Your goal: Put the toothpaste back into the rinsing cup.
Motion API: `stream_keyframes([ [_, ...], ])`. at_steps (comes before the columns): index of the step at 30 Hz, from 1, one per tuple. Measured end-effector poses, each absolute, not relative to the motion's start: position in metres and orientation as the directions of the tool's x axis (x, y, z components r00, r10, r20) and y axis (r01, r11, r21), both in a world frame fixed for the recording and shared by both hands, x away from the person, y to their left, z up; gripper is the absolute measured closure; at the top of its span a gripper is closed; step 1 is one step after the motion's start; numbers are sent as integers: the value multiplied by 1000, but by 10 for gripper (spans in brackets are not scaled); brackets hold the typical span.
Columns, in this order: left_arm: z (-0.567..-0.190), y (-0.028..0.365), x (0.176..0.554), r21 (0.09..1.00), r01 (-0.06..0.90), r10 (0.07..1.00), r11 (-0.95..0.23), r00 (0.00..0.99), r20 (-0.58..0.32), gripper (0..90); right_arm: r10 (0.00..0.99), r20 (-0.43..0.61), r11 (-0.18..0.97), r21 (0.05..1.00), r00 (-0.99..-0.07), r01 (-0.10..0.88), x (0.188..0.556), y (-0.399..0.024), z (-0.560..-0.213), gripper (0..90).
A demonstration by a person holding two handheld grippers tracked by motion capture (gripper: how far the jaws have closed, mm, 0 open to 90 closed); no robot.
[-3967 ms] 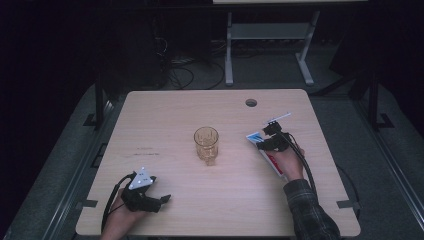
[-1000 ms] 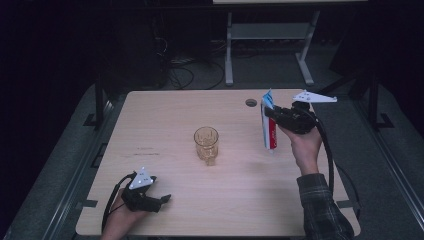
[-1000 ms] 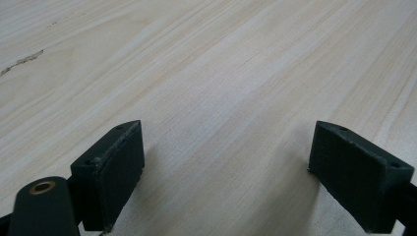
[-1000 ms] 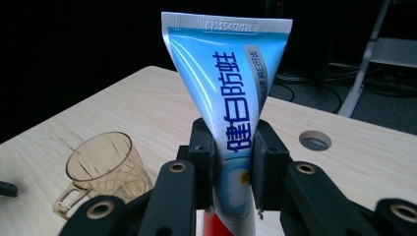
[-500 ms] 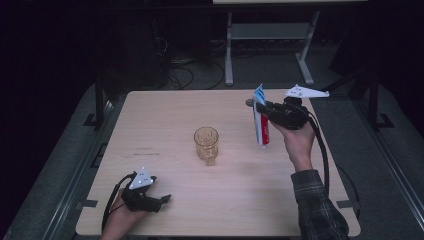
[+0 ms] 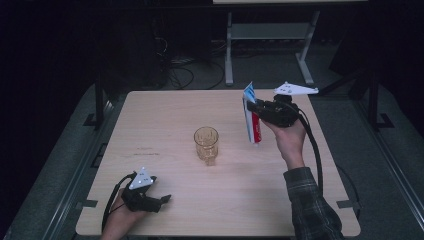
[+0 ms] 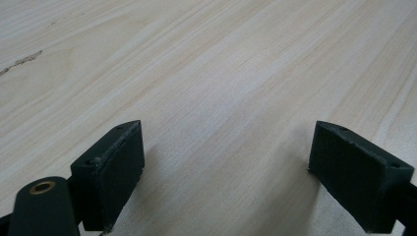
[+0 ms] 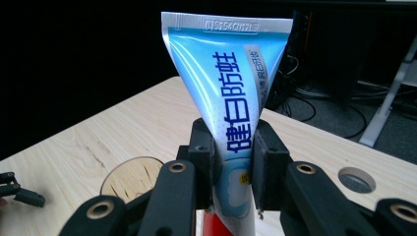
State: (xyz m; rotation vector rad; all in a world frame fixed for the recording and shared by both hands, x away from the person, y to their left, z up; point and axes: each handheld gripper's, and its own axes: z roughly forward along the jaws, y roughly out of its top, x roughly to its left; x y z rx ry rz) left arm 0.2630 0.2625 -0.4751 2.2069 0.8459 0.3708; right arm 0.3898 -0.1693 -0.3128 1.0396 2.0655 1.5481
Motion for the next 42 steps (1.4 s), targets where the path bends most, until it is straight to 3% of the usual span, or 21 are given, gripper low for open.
stream_keyframes([
  [42, -475, 262, 262, 724, 457, 665, -516, 747, 2, 128, 654, 108, 162, 947, -749, 277, 404, -94, -289, 739],
])
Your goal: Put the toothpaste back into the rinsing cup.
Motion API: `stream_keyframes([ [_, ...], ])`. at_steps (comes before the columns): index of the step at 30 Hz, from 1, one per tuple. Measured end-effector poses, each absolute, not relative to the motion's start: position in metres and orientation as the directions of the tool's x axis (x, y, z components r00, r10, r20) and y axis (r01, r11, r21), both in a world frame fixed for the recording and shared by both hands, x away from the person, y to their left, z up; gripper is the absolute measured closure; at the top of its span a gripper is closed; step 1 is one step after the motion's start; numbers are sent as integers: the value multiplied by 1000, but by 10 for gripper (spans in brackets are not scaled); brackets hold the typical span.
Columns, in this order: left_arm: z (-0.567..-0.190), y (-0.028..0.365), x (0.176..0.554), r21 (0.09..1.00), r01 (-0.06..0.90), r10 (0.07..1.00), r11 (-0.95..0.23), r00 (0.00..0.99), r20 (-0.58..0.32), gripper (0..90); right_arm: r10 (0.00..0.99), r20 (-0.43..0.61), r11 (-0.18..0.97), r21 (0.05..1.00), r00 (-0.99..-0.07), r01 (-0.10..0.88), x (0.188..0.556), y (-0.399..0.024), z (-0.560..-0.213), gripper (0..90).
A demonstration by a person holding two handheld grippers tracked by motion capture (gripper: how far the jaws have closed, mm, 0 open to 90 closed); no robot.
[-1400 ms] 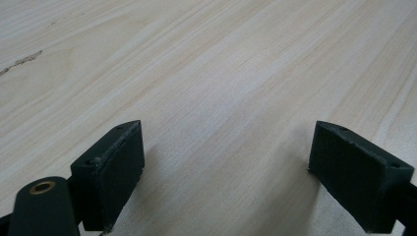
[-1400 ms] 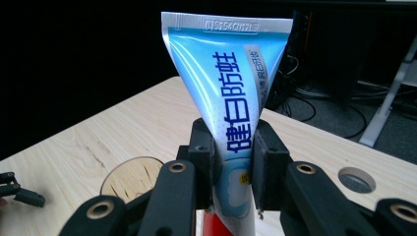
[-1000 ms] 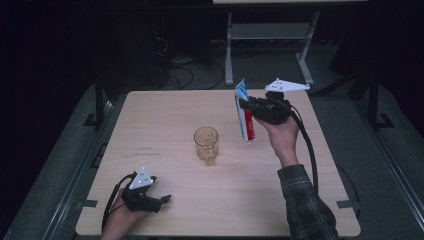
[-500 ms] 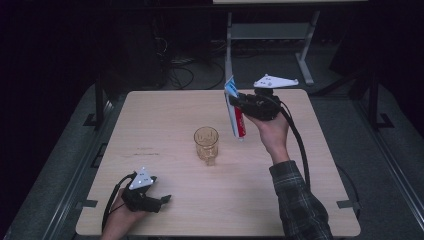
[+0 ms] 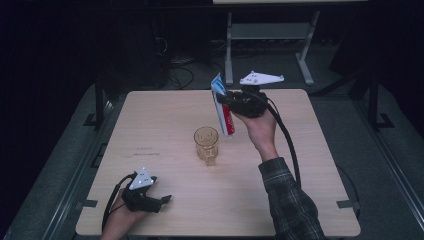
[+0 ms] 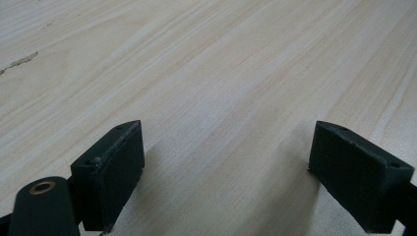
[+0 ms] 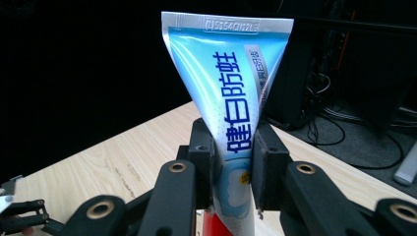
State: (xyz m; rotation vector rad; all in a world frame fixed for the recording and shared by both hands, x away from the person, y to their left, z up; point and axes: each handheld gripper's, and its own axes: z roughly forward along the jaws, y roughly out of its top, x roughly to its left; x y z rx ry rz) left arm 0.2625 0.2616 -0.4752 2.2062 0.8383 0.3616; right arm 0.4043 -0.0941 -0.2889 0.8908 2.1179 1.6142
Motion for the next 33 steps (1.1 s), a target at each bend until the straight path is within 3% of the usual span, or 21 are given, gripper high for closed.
stream_keyframes([
  [33, -475, 260, 262, 724, 451, 656, -523, 755, 4, 128, 611, 117, 192, 938, -783, 289, 418, -44, -298, 740],
])
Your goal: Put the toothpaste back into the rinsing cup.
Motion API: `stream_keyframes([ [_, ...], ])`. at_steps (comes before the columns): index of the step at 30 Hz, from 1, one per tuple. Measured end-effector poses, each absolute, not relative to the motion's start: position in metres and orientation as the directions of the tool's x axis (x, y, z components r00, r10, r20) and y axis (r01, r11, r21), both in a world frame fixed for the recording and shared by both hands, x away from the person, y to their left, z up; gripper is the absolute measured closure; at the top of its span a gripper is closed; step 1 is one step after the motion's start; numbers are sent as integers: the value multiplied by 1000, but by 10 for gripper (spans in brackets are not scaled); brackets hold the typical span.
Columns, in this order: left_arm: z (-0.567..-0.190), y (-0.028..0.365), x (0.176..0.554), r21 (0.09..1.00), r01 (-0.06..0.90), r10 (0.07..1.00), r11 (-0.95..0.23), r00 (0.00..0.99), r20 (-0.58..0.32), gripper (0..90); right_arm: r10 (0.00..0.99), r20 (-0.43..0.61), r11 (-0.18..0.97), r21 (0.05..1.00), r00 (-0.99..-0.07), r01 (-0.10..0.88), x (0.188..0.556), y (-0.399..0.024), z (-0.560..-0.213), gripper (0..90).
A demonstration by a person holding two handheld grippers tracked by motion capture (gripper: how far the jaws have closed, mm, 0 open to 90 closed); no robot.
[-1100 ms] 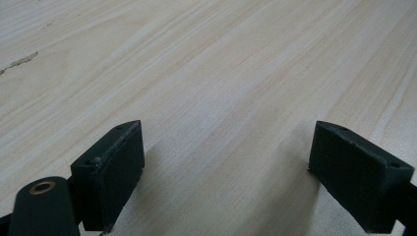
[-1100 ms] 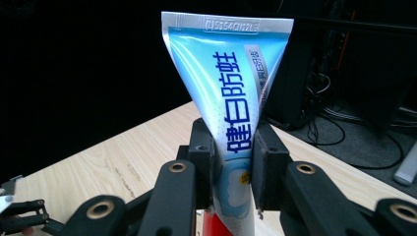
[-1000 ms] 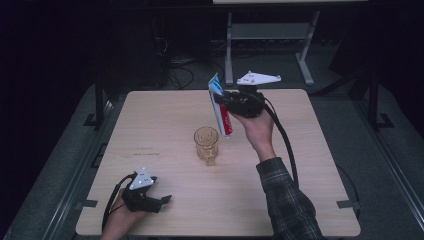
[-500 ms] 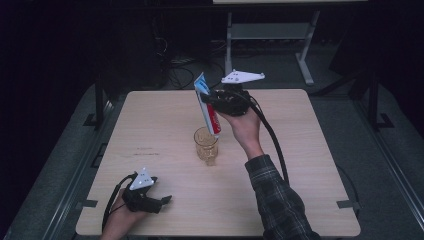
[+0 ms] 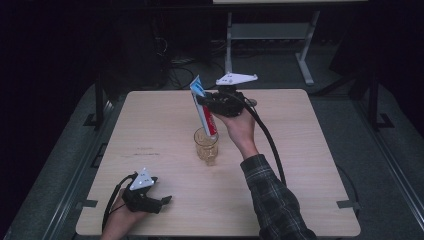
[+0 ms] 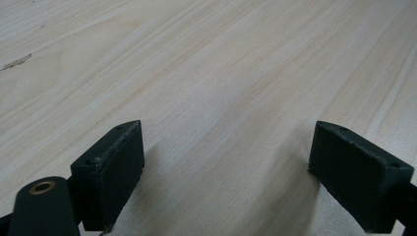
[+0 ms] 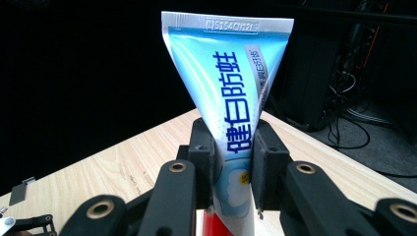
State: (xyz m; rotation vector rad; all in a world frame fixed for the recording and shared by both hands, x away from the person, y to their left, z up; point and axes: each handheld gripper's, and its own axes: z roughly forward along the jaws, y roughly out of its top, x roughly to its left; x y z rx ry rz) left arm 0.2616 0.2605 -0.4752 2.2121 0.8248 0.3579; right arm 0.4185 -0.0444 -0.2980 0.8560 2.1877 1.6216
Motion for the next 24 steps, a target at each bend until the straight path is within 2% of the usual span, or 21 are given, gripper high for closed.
stream_keyframes([
  [24, -475, 260, 261, 722, 448, 651, -528, 759, 5, 128, 604, 145, 206, 922, -784, 329, 424, -36, -328, 739],
])
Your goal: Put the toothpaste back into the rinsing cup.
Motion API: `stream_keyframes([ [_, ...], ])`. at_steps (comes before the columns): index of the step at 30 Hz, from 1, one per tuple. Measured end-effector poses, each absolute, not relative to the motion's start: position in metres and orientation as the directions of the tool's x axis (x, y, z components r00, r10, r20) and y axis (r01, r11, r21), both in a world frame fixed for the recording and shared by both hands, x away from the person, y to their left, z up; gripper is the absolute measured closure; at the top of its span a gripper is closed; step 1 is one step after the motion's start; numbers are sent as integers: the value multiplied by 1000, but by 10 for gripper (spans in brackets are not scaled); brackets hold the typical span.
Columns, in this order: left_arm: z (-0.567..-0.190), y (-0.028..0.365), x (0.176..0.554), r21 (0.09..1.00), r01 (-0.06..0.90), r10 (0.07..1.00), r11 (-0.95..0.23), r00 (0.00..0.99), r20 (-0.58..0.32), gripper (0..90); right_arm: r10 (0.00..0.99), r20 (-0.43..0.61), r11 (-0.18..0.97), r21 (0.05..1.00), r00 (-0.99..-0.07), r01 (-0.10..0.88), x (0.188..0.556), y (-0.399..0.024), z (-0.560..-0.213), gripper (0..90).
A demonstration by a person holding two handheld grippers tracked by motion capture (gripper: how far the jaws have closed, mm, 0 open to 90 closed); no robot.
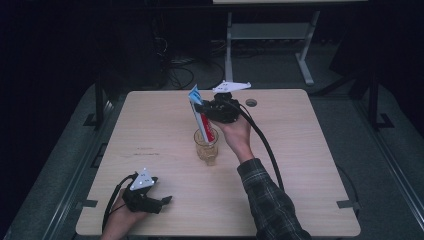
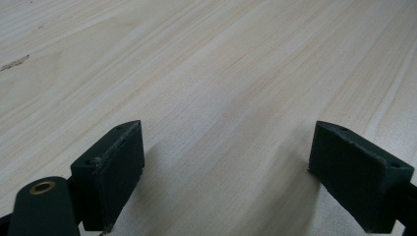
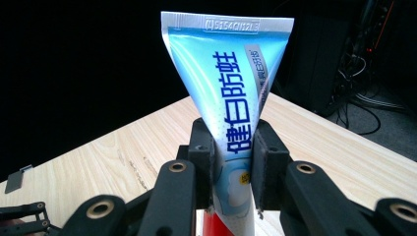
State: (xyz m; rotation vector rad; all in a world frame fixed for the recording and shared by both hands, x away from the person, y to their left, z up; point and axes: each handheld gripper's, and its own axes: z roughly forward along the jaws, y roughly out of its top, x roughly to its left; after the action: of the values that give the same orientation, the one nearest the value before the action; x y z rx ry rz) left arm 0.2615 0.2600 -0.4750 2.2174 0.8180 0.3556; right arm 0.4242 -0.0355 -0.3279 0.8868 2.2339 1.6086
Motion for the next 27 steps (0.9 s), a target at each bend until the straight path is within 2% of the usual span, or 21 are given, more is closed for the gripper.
stream_keyframes([
  [27, -475, 260, 261, 721, 447, 650, -529, 760, 6, 128, 599, 144, 256, 897, -787, 360, 422, -33, -359, 737],
])
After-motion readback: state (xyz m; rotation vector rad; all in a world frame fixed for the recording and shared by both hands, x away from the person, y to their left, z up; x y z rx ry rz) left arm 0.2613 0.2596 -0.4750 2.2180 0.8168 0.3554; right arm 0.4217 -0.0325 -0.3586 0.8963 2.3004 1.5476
